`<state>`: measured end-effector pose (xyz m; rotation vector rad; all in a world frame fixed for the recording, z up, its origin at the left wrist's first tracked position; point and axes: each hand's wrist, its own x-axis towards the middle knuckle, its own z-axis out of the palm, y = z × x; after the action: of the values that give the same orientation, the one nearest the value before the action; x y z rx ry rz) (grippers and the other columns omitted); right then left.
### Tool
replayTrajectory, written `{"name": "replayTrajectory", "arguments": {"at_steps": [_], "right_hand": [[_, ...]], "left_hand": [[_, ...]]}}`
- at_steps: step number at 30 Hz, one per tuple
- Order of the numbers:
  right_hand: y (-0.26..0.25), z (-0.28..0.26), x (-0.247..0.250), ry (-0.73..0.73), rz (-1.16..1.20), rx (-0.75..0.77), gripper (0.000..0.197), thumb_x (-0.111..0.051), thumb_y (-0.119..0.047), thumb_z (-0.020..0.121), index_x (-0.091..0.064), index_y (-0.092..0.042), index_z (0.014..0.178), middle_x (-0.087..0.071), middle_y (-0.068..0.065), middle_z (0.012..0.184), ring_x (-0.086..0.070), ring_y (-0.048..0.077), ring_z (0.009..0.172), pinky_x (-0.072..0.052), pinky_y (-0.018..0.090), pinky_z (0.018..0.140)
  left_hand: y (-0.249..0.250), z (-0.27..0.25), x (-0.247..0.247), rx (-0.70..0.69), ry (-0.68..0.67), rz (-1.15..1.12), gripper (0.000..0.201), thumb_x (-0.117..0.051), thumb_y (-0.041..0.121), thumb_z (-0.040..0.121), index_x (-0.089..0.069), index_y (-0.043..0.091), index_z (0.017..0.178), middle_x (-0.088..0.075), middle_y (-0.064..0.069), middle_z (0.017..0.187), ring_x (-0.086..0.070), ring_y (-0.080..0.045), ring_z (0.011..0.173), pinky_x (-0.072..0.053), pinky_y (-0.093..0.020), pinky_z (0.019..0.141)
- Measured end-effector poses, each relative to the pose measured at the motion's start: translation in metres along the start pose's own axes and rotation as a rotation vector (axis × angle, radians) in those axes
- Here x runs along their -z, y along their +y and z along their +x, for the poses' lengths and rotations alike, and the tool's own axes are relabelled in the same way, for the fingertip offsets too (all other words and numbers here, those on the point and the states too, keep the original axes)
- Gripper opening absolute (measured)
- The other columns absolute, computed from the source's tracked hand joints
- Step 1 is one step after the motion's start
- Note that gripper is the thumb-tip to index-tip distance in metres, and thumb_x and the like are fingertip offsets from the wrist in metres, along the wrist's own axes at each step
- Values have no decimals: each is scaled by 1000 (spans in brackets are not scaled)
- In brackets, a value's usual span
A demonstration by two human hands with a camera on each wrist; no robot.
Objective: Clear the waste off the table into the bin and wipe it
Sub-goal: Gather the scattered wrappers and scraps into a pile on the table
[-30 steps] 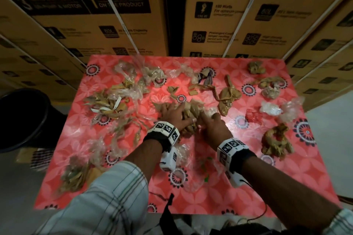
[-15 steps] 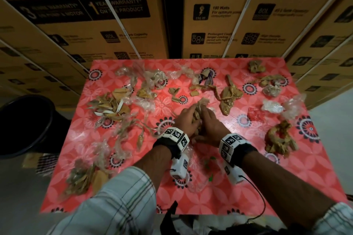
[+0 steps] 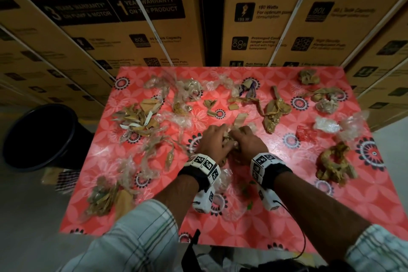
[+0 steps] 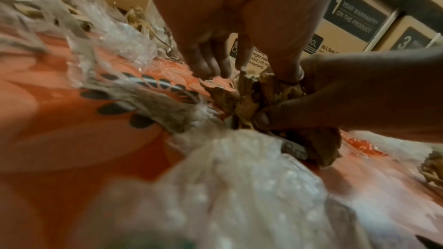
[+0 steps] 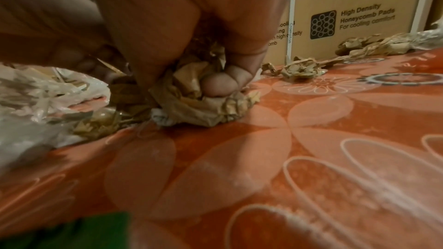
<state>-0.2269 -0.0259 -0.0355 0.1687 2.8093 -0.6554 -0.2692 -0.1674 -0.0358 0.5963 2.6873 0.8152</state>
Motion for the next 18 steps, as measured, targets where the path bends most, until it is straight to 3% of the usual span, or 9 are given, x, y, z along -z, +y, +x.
{"name": "replayTrajectory", "arguments": {"at_steps": [2, 4, 7, 11, 13, 16, 18], "right_hand": [[-2, 1, 2, -24, -31, 1, 56, -71, -30, 76, -49, -24, 127, -43, 13, 126, -60, 35, 97, -55, 39, 78], [-1, 2, 5, -43, -54, 8, 54, -69, -33, 77, -50, -24, 127, -45, 11, 122, -60, 35, 98, -54, 41, 81], [0, 0, 10, -55, -77, 46, 57, -67, -36, 80, -47, -21, 132, -45, 12, 126, -58, 35, 102, -52, 40, 84], [13, -9, 13, -107, 68, 160, 88, -73, -29, 77, -21, -12, 146, -40, 17, 137, -56, 34, 109, -48, 35, 89], [23, -13, 15, -140, 144, 219, 95, -74, -27, 76, -12, -10, 147, -38, 17, 138, -53, 32, 115, -46, 33, 93], [27, -20, 22, -228, -6, 212, 100, -70, -30, 81, 1, -16, 151, -12, 20, 155, -44, 37, 128, -42, 43, 103], [19, -20, 22, -203, -101, 174, 90, -65, -24, 86, -5, -16, 151, -12, 17, 156, -51, 38, 120, -45, 40, 97]], "left_hand": [[-9, -3, 1, 43, 1, 101, 68, -66, 50, 82, -44, 25, 141, -47, -7, 125, -47, -28, 115, -46, -39, 95], [-17, -4, -1, 107, -72, 33, 72, -70, 52, 79, -44, 27, 141, -43, -7, 125, -50, -28, 115, -46, -40, 99], [-12, -2, -3, 111, -102, -40, 69, -71, 40, 84, -43, 23, 144, -46, -8, 127, -53, -28, 116, -43, -35, 102], [-1, 6, -7, 71, -77, -39, 59, -64, 15, 89, -45, 19, 144, -54, -12, 129, -52, -30, 119, -41, -37, 104], [0, 10, -6, 60, -94, 10, 46, -59, 12, 89, -54, 15, 135, -56, -13, 123, -54, -33, 114, -44, -37, 100], [1, 13, -5, 53, -79, 88, 27, -55, 11, 90, -66, 10, 115, -57, -12, 110, -58, -34, 103, -45, -33, 87], [1, 14, -6, 47, -81, 94, 26, -55, 12, 91, -67, 9, 113, -58, -14, 111, -58, -33, 102, -44, -33, 86]]}}
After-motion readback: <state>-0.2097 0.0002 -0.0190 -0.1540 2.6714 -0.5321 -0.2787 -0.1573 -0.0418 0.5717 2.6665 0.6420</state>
